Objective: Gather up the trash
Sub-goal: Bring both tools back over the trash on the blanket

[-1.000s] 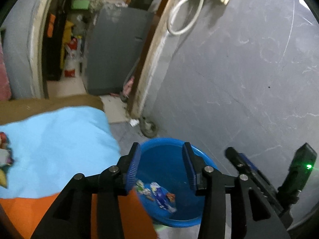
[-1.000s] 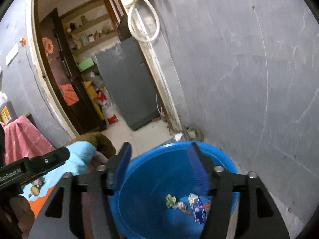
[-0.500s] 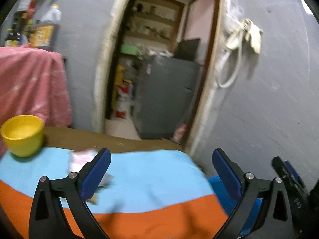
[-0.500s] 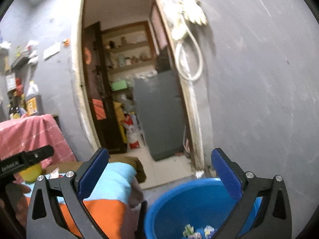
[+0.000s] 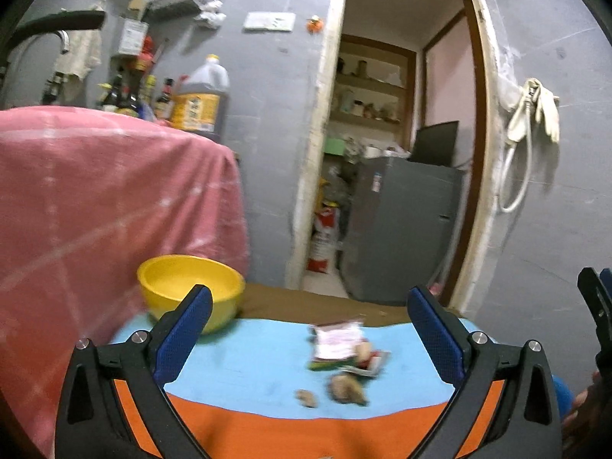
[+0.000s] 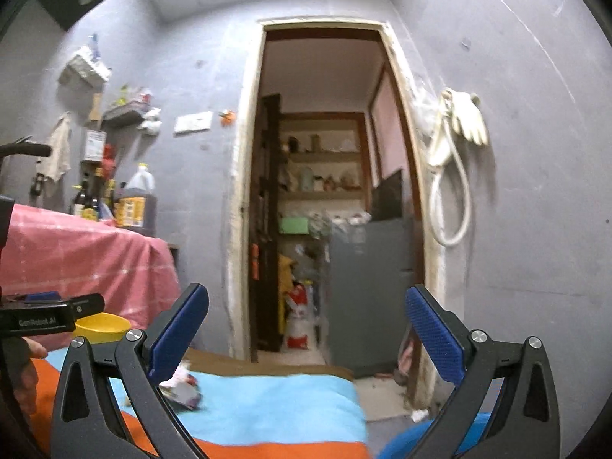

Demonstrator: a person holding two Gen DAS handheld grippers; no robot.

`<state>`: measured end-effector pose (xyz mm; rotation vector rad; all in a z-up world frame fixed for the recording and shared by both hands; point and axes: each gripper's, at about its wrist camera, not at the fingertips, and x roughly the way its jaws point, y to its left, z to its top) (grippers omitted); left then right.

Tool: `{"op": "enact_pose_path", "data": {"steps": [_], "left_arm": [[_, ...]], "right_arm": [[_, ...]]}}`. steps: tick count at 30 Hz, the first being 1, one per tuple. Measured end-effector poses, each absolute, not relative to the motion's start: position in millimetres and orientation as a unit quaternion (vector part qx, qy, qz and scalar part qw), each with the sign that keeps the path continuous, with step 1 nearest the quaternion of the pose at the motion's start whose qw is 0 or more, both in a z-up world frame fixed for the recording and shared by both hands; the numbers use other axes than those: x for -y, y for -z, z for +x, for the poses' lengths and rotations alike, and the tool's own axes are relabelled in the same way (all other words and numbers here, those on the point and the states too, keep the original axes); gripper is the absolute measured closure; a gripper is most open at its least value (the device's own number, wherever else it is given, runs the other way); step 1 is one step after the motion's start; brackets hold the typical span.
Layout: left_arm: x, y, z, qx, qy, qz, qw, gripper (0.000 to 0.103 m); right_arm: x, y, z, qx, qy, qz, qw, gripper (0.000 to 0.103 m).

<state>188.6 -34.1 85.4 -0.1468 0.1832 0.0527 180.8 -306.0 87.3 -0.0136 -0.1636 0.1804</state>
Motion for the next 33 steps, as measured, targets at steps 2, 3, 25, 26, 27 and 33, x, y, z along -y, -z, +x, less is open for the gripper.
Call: {"op": "enact_pose_path", "data": {"steps": [2, 3, 25, 26, 27, 33], "left_arm": [[20.3, -84.1, 181.0, -0.084, -0.040, -0.065, 0.994, 0.003], [18.3, -84.0, 180.0, -0.082, -0.043, -0.062, 0.994, 0.003], [-21.7, -40.7, 212.8, -0.174, -0.016, -0.028, 0.984, 0.003], [-21.3, -39.3, 216.8, -0.186, -0.006, -0.031, 0.982, 0.003], [-21.0, -37.0, 221.6, -0.200, 0.002, -0.032, 0.979, 0.003], [-14.0, -23.0, 245.4, -0.278, 0.038, -0.039, 0.959, 0.010]], "right_arm": [[292.4, -86.6, 183.0, 0.083, -0.105, -0.012, 0.991, 0.000], [285.1, -85.6, 185.6, 0.079, -0.115, -0.015, 0.990, 0.000], [219.2, -34.5, 269.3, -0.203, -0.198, -0.045, 0.958, 0.000], [219.0, -31.9, 272.0, -0.213, -0.202, -0.045, 0.955, 0.000], [218.9, -28.8, 275.9, -0.229, -0.206, -0.043, 0.950, 0.000], [221.3, -20.4, 289.5, -0.281, -0.223, -0.028, 0.933, 0.000]]}}
